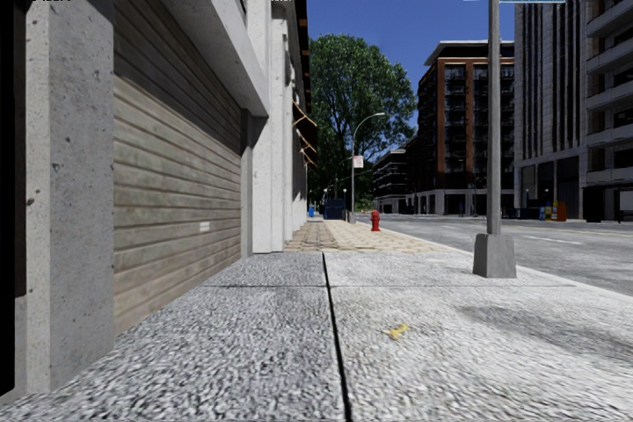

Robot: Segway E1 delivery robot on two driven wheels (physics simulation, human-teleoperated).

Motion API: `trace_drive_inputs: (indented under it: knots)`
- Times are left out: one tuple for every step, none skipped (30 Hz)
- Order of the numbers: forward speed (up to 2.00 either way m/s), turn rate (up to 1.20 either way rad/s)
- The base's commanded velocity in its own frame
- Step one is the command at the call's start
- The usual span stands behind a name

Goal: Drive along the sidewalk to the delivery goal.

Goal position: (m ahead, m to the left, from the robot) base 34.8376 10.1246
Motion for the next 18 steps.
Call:
trace_drive_inputs:
  knots:
    - [2.0,0.0]
    - [2.0,0.0]
    - [2.0,0.0]
    - [2.0,0.0]
    - [2.0,0.0]
    - [2.0,0.0]
    - [2.0,0.0]
    - [2.0,0.0]
    - [2.0,0.0]
    - [2.0,0.0]
    - [2.0,0.0]
    - [2.0,0.0]
    - [2.0,0.0]
    - [2.0,0.0]
    - [2.0,0.0]
    - [2.0,0.0]
    - [2.0,0.0]
    - [2.0,0.0]
